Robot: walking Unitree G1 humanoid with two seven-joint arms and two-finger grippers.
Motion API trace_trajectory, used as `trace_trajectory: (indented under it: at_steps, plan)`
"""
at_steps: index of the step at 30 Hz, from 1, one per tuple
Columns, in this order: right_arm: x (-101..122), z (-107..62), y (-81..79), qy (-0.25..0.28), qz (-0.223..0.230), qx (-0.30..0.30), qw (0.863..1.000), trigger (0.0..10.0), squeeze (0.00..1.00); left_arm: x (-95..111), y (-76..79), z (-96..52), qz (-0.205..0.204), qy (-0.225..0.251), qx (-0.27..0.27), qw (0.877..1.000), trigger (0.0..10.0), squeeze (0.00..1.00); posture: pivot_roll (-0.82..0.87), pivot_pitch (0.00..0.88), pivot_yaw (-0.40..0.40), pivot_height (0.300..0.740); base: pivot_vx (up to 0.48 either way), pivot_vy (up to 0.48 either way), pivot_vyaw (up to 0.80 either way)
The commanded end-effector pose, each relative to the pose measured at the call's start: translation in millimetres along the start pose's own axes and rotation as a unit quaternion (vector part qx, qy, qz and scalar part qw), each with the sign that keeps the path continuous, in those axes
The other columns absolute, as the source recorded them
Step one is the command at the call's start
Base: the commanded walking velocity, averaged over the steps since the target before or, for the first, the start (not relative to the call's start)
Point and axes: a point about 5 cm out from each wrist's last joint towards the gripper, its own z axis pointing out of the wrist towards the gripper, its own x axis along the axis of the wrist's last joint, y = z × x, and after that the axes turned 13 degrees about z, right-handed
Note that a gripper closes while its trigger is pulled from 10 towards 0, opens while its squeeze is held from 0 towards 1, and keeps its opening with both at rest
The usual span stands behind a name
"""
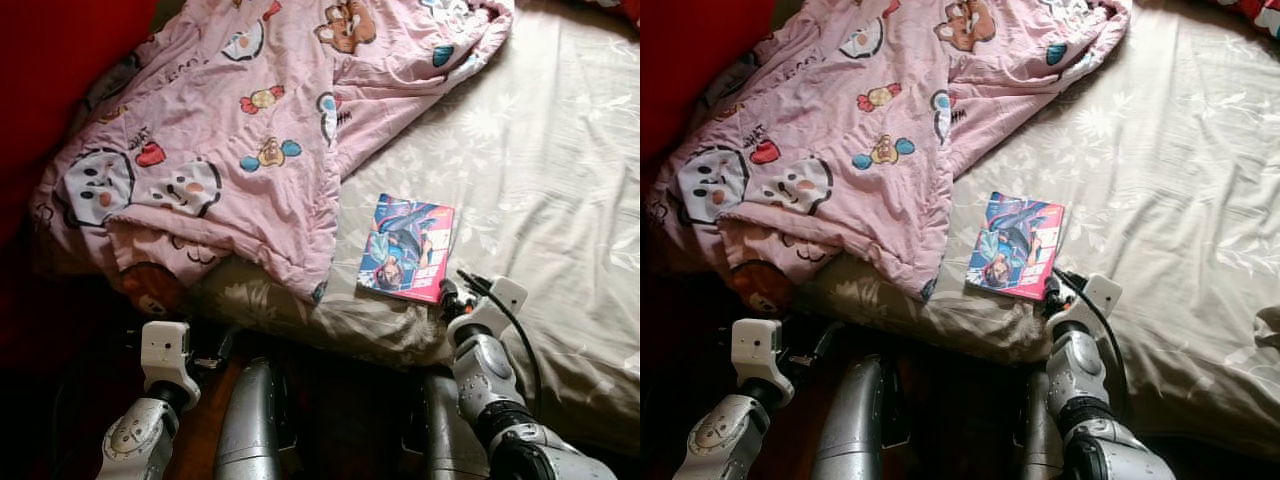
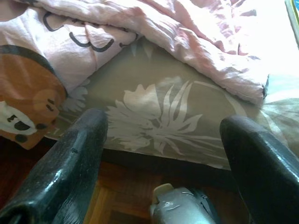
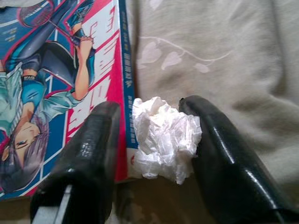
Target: Clean up the room
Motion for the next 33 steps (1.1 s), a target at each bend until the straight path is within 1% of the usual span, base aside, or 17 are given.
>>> trace_trajectory:
  at_steps: [1,18,31,33]
  plan:
    - [-10.6,-4.5,5.0,-0.017,0.003,-0.008,1.0,0.0,0.0,-6.0,-0.7,-5.2,0.008,-0.017,-0.006,1.0,10.0,0.0,0.15,0.32,0.1,0.574,0.0,0.0,0.0]
    - [-14.5,-6.0,6.7,-0.025,0.002,-0.013,1.0,0.0,0.0,-6.9,-1.2,-4.5,0.009,-0.018,-0.006,1.0,10.0,0.0,0.15,0.307,0.099,0.574,0.0,0.0,0.0]
    - [-15.9,-6.2,6.9,-0.032,-0.003,-0.011,0.999,0.0,0.0,-8.5,-0.2,-0.3,0.007,-0.016,-0.001,1.0,10.0,0.0,0.13,0.278,0.08,0.574,0.0,0.0,0.0]
    - [-16.1,-6.9,8.4,-0.031,-0.005,-0.011,0.999,0.0,0.0,-10.0,1.0,0.5,0.005,-0.017,0.0,1.0,10.0,0.0,0.11,0.263,0.065,0.574,0.0,0.0,0.0]
